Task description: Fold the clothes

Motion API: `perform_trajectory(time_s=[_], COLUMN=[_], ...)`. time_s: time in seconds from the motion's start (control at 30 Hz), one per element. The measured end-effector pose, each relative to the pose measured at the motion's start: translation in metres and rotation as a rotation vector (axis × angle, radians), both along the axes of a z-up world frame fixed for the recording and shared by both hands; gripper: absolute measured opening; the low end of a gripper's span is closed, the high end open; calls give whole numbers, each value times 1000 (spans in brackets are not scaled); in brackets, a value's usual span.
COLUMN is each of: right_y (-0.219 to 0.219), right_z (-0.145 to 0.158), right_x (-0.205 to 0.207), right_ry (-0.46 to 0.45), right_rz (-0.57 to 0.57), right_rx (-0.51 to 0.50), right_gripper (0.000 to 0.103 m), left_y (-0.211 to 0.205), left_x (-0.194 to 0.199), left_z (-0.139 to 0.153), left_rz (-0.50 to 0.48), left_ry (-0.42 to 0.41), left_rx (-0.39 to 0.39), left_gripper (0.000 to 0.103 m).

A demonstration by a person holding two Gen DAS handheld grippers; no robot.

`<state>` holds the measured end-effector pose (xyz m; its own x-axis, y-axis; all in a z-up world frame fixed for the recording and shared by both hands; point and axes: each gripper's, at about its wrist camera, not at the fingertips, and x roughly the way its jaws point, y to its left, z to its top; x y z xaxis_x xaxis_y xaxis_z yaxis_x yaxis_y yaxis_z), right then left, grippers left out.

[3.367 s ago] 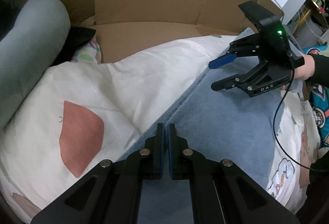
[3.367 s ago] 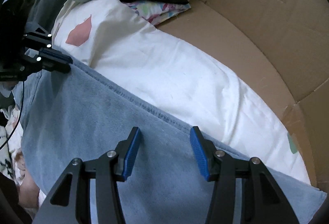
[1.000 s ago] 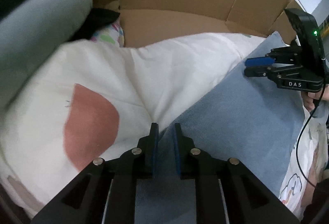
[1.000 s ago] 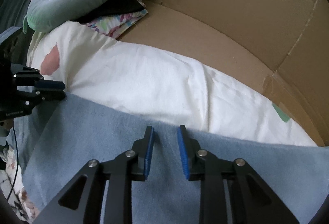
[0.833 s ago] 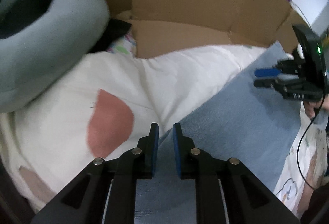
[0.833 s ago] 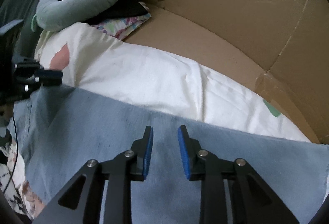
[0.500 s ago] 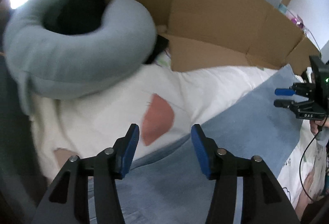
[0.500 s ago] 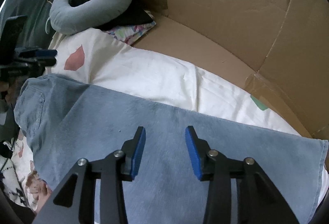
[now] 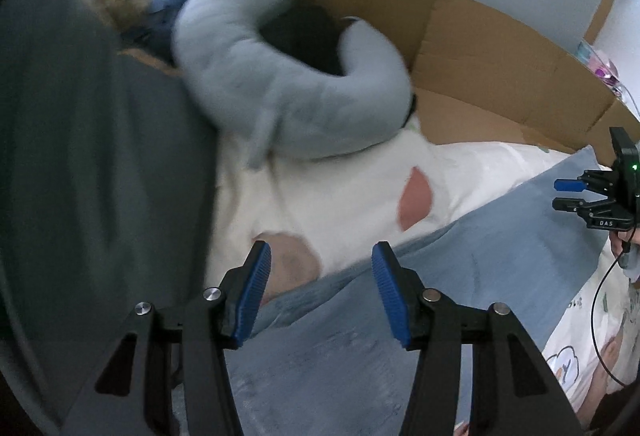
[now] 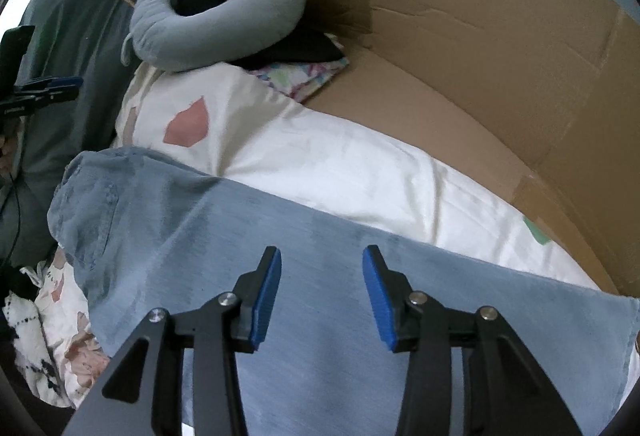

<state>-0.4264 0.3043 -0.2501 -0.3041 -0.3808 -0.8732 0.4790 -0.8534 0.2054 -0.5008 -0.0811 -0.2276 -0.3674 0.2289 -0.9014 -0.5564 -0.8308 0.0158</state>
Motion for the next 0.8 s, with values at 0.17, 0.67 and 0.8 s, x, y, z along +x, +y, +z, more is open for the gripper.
perform_trajectory(time_s=[0.17, 0.67, 0.8], right_y=[-21, -95, -110], right_z=[-2, -21, -29], right_x=[3, 0, -6], right_ry=[-4, -18, -29], right_rz=[52, 179, 187], right_rx=[-9, -55, -57], right_gripper=[41, 41, 41], left_y=[-40, -109, -105], left_x=[14, 12, 8], left_z=[7, -29, -47], left_rz=[36, 119, 75], left_ry=[-16, -79, -79], left_rx=[-54, -101, -119], left_gripper=[53, 53, 53])
